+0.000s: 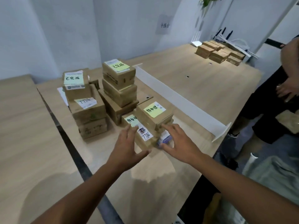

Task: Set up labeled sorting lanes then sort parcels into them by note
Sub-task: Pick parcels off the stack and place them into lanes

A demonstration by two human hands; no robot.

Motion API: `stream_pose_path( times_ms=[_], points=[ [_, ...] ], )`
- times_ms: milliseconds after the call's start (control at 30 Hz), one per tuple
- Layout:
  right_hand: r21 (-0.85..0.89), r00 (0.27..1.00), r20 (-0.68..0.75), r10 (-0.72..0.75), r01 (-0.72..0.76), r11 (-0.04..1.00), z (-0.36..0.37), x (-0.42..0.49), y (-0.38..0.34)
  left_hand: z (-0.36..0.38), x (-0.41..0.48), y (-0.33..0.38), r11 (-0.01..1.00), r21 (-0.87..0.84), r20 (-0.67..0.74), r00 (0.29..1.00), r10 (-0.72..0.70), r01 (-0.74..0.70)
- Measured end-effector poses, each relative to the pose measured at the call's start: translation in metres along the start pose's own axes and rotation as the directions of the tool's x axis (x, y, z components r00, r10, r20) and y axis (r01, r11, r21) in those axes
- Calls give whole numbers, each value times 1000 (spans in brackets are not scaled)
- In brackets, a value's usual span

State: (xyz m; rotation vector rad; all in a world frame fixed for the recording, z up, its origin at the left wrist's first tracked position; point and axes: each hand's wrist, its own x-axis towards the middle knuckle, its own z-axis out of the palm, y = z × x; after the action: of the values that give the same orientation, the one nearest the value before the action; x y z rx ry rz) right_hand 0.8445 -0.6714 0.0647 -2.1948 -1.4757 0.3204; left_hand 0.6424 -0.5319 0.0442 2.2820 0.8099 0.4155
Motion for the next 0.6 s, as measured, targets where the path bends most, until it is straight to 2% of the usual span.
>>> stream_pose_path(
  times_ms=[200, 333, 467, 600],
  points=[
    [-26, 998, 66, -13, 14, 1000, -11, 75, 80, 51, 93, -6, 981, -104, 26, 986, -164, 166],
    [-50, 981, 192, -25, 36, 998, -14, 127, 124, 76, 136, -8, 971, -75, 50, 973, -224, 227],
    [-10, 961, 273, -41, 46, 999, 1, 171, 155, 100, 161, -9, 976, -30, 14, 976, -217, 217],
    [-19, 955, 283, -86, 95, 995, 20, 184, 175, 122, 170, -6, 962, 1, -34, 962, -271, 272]
  ],
)
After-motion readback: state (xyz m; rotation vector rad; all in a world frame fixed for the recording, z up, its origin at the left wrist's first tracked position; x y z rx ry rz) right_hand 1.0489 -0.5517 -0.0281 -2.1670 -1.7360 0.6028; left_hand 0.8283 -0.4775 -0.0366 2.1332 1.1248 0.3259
